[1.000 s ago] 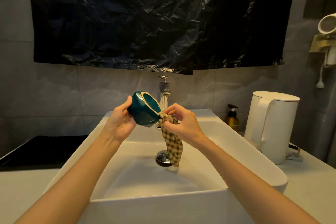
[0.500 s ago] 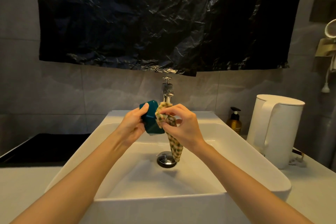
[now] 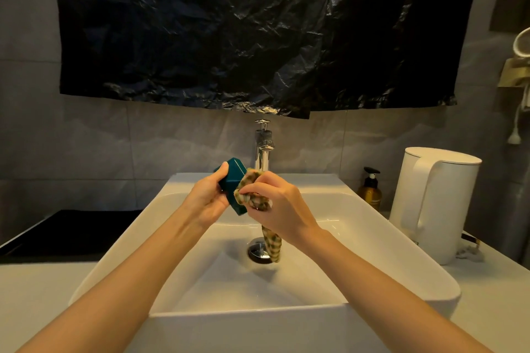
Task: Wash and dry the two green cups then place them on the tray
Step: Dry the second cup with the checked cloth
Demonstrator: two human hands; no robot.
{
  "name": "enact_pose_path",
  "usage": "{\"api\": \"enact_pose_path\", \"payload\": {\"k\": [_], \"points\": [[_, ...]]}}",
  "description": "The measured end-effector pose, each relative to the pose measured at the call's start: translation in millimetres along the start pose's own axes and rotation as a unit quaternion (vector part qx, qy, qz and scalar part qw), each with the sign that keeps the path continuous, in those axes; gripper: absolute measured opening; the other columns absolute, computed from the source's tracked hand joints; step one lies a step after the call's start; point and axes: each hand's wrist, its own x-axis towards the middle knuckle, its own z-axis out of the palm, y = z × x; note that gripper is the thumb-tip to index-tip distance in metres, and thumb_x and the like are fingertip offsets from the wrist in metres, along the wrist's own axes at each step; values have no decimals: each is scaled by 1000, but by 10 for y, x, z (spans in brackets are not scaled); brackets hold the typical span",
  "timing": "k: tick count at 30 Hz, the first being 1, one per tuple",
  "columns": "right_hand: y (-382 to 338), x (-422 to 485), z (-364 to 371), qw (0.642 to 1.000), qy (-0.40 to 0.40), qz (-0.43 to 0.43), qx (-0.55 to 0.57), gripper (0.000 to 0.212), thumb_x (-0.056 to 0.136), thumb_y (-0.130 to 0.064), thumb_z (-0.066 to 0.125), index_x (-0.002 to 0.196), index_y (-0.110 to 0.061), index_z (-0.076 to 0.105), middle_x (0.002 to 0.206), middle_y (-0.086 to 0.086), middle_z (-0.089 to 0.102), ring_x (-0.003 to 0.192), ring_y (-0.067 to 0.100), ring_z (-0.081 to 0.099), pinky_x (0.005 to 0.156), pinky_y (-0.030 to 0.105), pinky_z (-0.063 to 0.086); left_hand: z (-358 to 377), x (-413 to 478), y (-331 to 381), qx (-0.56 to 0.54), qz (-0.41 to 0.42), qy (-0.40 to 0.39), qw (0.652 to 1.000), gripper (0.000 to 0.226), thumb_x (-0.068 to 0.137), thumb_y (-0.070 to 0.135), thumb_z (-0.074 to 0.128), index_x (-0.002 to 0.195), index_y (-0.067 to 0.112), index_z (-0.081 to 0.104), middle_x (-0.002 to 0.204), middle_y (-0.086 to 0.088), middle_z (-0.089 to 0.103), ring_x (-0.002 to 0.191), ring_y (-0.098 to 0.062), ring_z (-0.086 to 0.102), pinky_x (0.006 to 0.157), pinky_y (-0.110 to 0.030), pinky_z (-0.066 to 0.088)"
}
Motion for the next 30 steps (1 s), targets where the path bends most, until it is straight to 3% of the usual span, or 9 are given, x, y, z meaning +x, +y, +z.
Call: {"api": "enact_pose_path", "payload": {"k": [6, 9, 12, 15, 22, 26, 30], "points": [[14, -31, 1, 996, -84, -14, -39, 26, 73, -8, 80, 98, -8, 74, 97, 9, 68, 83, 25, 67, 70, 31, 59, -39, 3, 69, -21, -6, 9, 1000, 48, 95, 24, 50, 137, 4, 39, 129, -20, 51, 112, -32, 54, 76, -45, 49], [43, -37, -43, 992, -117, 38, -18, 29, 75, -9, 77, 103, -10, 70, 110, 6, 64, 96, 22, 62, 80, 24, 52, -44, -23, 95, -25, 0, 14, 1000, 44, 95, 22, 50, 136, 5, 41, 125, -18, 53, 105, -29, 56, 77, -46, 48], [71, -9, -98, 989, -58, 123, 56, 27, 77, -10, 74, 102, -15, 65, 107, -7, 58, 99, 9, 55, 84, 12, 45, -17, -67, 111, -8, 3, 0, 1000, 37, 96, 22, 48, 129, 4, 46, 114, -16, 58, 98, -28, 59, 74, -44, 49], [101, 35, -134, 975, -11, 196, 103, 24, 80, -11, 71, 102, -20, 67, 102, -10, 57, 96, 5, 53, 80, 6, 43, 40, -119, 80, 47, -10, -32, 998, 27, 97, 24, 47, 116, 7, 55, 106, -13, 63, 96, -24, 61, 72, -36, 50], [88, 48, -145, 970, 44, 170, 166, 25, 80, -10, 71, 102, -22, 69, 101, -9, 64, 98, 4, 59, 85, 16, 51, 47, -143, 62, 105, -21, -50, 993, 29, 94, 28, 51, 116, 11, 58, 110, -10, 63, 105, -24, 59, 79, -34, 51], [103, 61, -113, 968, 73, 179, 161, 25, 81, -11, 71, 104, -21, 69, 102, -11, 63, 99, 0, 58, 85, 13, 49, 40, -170, 82, 107, -22, -59, 992, 29, 92, 27, 54, 115, 10, 58, 104, -9, 64, 101, -22, 59, 80, -31, 50], [143, 61, -145, 953, 61, 249, 162, 24, 82, -10, 70, 98, -28, 65, 101, -13, 62, 94, -2, 57, 77, 4, 46, 59, -184, 69, 115, -18, -56, 992, 28, 92, 26, 54, 115, 10, 57, 103, -8, 63, 98, -21, 59, 77, -30, 49]]}}
